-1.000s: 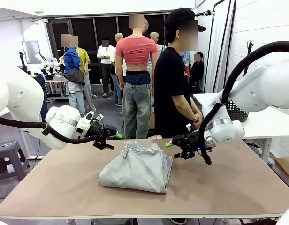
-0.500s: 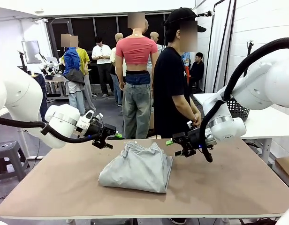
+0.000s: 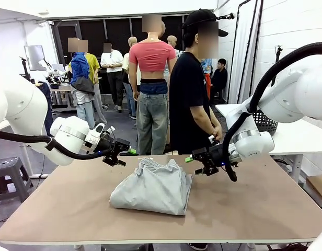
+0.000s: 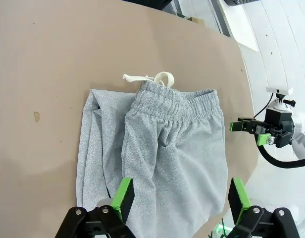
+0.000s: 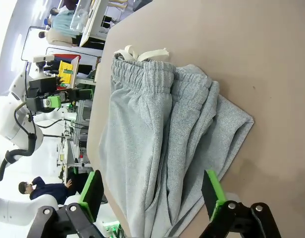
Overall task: Fold the training pants.
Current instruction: Fold the Training pants in half.
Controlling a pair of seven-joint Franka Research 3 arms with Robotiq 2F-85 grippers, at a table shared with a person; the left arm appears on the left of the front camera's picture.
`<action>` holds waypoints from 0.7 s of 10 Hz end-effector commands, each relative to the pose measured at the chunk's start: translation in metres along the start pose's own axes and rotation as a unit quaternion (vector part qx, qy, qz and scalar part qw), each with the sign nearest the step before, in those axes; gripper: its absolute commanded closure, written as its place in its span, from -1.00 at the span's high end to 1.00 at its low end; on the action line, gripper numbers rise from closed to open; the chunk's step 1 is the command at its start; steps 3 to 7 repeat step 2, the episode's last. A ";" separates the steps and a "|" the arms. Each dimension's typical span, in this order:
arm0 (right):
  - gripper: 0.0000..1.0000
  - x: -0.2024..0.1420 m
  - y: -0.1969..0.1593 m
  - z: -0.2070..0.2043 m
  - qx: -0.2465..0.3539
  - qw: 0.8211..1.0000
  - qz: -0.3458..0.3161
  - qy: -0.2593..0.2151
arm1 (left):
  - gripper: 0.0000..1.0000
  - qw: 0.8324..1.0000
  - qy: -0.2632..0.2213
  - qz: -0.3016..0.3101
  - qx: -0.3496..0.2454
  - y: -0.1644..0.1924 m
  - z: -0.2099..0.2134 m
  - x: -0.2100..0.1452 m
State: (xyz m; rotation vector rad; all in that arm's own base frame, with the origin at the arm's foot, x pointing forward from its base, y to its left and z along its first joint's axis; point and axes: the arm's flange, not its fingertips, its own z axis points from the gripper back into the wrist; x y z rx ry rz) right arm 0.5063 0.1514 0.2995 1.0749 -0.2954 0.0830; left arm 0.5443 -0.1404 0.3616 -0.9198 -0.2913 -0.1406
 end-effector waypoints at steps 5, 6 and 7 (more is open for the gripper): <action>1.00 0.000 -0.002 -0.002 0.003 1.000 -0.002 0.003 | 1.00 1.000 0.001 0.002 -0.004 0.000 0.000 0.000; 1.00 0.000 -0.002 -0.002 0.003 1.000 -0.002 0.003 | 1.00 1.000 0.001 0.002 -0.004 0.000 0.000 0.000; 1.00 0.000 -0.002 -0.002 0.003 1.000 -0.002 0.003 | 1.00 1.000 0.001 0.002 -0.004 0.000 0.000 0.000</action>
